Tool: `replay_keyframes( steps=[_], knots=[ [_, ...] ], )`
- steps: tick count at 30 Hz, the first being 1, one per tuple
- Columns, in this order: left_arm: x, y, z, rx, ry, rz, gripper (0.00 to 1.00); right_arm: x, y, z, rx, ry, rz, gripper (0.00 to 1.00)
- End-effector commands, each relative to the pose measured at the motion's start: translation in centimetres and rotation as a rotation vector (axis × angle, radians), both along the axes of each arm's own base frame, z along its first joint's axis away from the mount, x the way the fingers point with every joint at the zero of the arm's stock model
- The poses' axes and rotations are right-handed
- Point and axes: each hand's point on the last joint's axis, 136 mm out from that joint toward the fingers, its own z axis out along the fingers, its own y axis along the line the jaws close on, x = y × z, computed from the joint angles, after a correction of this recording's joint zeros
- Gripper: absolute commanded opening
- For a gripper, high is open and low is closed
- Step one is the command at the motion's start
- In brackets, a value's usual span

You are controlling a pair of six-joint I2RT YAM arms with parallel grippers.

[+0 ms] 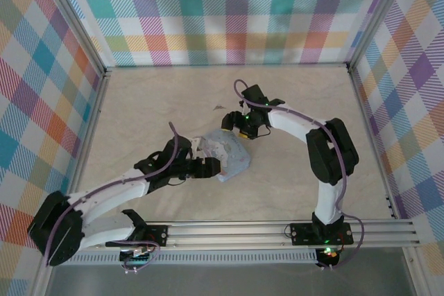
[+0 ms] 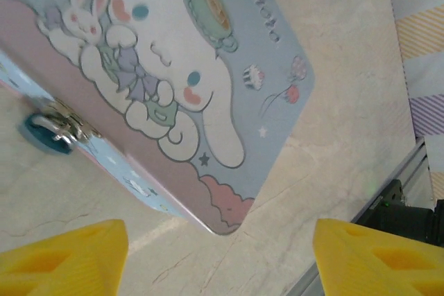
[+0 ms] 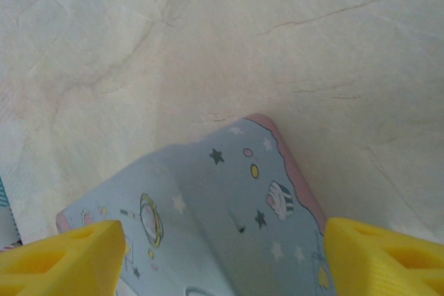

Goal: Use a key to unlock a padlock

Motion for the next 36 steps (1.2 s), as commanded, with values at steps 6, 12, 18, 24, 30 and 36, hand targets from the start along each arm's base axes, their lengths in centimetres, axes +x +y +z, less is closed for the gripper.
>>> replay_keyframes(
  steps=[6, 12, 18, 24, 30, 36],
  knots=[
    [2.3, 4.7, 4.3, 0.201, -0.107, 0.121, 0.80, -4.0, -4.0, 4.6, -0.008, -0.087, -0.042, 0.76],
    [7.7, 4.0, 4.7, 0.257, -0.097, 0.112, 0.81, -9.3, -5.8, 3.7, 0.018, -0.035, -0.090, 0.76],
    [13.1, 1.8, 1.9, 0.280, -0.020, 0.046, 0.80, -13.2, -6.2, 1.9, 0.050, 0.015, -0.134, 0.75],
    [14.9, 0.2, -0.6, 0.288, 0.050, -0.019, 0.74, -14.2, -5.5, 0.8, 0.106, 0.043, -0.159, 0.73],
    [13.5, -0.3, -1.0, 0.234, 0.085, -0.043, 0.66, -13.5, -3.4, -0.1, 0.143, 0.063, -0.140, 0.69],
    [11.2, 0.6, -1.4, 0.210, 0.108, -0.034, 0.59, -11.5, -2.0, 0.2, 0.141, 0.034, -0.128, 0.64]
  ],
)
